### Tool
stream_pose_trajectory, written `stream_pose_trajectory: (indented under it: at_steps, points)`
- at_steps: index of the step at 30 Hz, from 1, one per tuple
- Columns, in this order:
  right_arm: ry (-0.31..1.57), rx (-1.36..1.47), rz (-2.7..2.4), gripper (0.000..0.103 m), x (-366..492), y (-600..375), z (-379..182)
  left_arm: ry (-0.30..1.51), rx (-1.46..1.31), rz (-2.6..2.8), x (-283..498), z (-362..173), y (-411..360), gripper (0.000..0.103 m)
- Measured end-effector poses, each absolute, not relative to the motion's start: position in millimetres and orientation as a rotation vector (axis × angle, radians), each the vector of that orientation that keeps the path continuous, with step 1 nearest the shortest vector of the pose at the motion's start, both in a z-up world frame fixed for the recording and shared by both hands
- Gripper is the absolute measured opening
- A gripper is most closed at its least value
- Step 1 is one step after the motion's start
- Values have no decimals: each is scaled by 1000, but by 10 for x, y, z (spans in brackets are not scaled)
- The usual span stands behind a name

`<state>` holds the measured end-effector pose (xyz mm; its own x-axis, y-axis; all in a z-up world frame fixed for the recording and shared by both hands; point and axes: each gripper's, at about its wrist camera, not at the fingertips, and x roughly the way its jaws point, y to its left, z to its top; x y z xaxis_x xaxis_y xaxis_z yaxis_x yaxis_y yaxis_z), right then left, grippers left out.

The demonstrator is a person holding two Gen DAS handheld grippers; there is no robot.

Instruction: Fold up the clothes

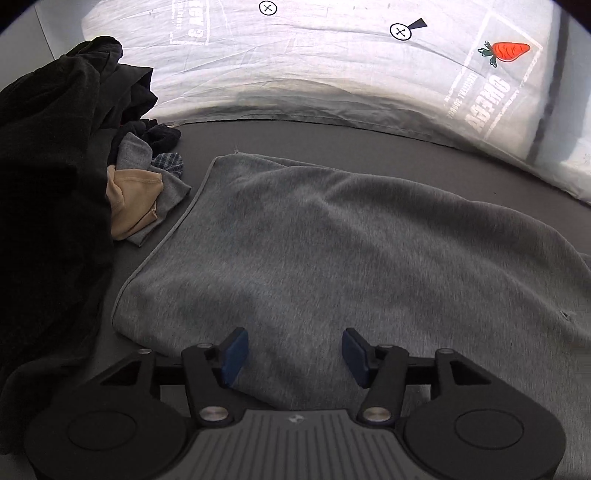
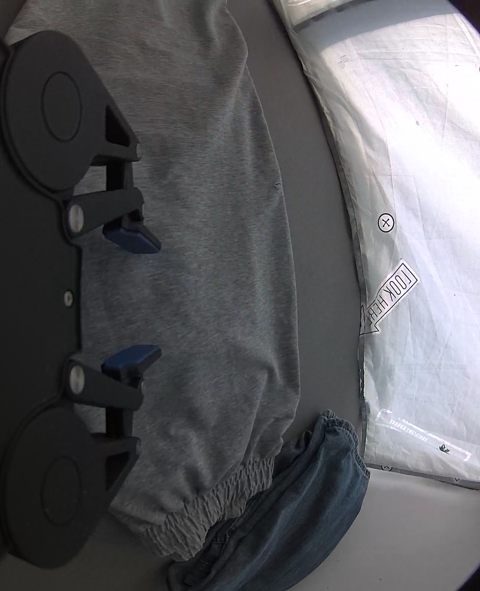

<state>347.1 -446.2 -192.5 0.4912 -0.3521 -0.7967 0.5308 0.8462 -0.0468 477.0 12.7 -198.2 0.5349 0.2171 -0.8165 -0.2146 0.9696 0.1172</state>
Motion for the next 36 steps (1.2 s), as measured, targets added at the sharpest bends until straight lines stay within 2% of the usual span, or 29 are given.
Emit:
stream_pose_trajectory:
  at_steps: [3,6,9,10,11,13,18,19,24,27,36]
  points:
    - [929,212,-508,59,3309,-4287,-1963,1031,-59,284,4566,-2052,120,60]
    - [926,173,-487,70,3154,-4131,-1941,1060,-131,273,4398,-2041,130,63]
    - [919,134,-447,81,3003,-3968,-1921,1075,-90,255,4220,-2061,15,64]
    - [920,123,-429,88,2959,-3902,-1926,1065,-76,248,4156,-2059,-31,65]
    - [921,110,-412,89,2917,-3841,-1933,1066,-67,236,4082,-2056,-84,67]
    - [929,78,-380,90,2860,-3728,-1962,1066,-52,218,3968,-2059,-153,68]
    - [940,-34,-286,93,2882,-3446,-2039,1044,55,223,3886,-2083,-269,85]
    - [937,-59,-277,93,2909,-3406,-2051,1041,76,223,3887,-2084,-281,86]
    - [912,-120,-259,93,3090,-3365,-2043,1058,89,139,3876,-2042,-346,86]
    - [884,-78,-290,93,3192,-3461,-1975,1009,119,35,3792,-1967,-568,86]
    - [870,40,-318,95,3357,-3692,-1884,860,420,-236,3826,-1865,-1427,86]
